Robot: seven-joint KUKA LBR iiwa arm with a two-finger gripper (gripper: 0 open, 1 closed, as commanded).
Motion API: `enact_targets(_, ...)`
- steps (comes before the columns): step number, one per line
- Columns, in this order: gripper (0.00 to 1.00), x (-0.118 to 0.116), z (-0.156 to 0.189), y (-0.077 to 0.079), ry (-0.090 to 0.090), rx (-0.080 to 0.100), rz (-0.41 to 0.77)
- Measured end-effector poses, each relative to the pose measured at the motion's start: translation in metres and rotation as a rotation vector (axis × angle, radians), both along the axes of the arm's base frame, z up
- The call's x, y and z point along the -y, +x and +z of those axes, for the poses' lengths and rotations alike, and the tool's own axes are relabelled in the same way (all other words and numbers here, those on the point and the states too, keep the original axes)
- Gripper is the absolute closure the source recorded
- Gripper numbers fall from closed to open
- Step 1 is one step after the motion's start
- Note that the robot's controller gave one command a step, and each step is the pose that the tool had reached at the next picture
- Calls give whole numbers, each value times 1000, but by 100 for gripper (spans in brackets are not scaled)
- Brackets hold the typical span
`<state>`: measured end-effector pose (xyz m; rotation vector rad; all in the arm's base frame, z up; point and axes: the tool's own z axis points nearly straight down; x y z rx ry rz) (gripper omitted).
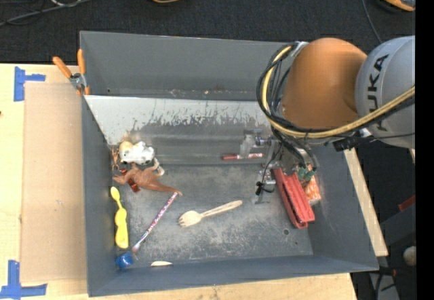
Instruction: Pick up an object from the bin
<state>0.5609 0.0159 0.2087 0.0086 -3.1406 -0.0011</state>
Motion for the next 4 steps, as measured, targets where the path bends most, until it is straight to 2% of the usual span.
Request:
enact_targets(1,0,-28,-62,-11,0,3,-23)
enact_targets(2,0,-54,-122,-43,-1,4,-71)
enact_targets(3,100,-74,-139,-82,1,2,38)
enact_targets(4,0,-74,-138,-79,2,14,35)
